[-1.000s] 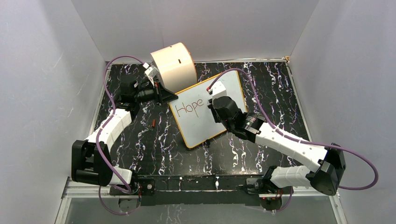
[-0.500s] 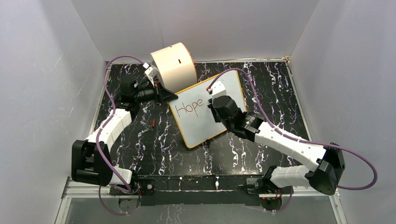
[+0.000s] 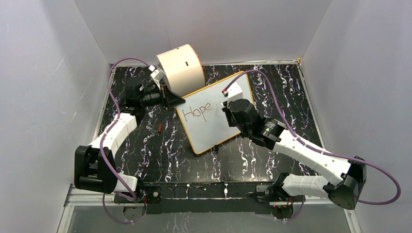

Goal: Write a sentence on the whiteboard

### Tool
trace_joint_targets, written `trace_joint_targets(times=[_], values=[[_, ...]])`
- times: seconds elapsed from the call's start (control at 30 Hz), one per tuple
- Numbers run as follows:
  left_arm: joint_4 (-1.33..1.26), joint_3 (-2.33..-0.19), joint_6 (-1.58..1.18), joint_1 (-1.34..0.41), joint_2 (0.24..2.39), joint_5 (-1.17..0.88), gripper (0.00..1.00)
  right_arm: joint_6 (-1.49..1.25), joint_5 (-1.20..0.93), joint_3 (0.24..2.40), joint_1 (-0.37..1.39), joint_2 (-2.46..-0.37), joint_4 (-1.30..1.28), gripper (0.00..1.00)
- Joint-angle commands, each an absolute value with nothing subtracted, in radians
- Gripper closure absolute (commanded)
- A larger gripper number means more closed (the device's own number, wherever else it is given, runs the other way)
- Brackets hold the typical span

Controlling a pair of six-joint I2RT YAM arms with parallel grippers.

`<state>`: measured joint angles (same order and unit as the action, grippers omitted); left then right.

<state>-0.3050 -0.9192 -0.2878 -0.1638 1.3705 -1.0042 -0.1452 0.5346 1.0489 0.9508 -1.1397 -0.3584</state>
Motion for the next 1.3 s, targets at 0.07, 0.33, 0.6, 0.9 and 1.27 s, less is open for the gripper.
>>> trace_joint_targets(times=[0.07,0.33,0.6,0.9,1.27], values=[[-0.236,-0.919,-0.226,-0.196,1.394,-1.007,1.0,-0.102,0.571,1.06,0.923,-1.133,-0.321,1.0],[-0.236,-0.919,-0.227,-0.196,1.397,-1.007,1.0,-0.07,0.548,1.07,0.901,-1.164,-0.291,1.0],[-0.235,-0.92,-0.225,-0.196,1.396,-1.005,1.0,-0.063,0.53,1.068,0.883,-1.174,-0.276,1.0],[-0.223,-0.922,-0.216,-0.196,1.391,-0.998,1.0,-0.061,0.518,1.067,0.875,-1.17,-0.272,1.0],[-0.218,-0.923,-0.213,-0.196,1.382,-0.996,1.0,-0.051,0.484,1.077,0.866,-1.185,-0.266,1.0]])
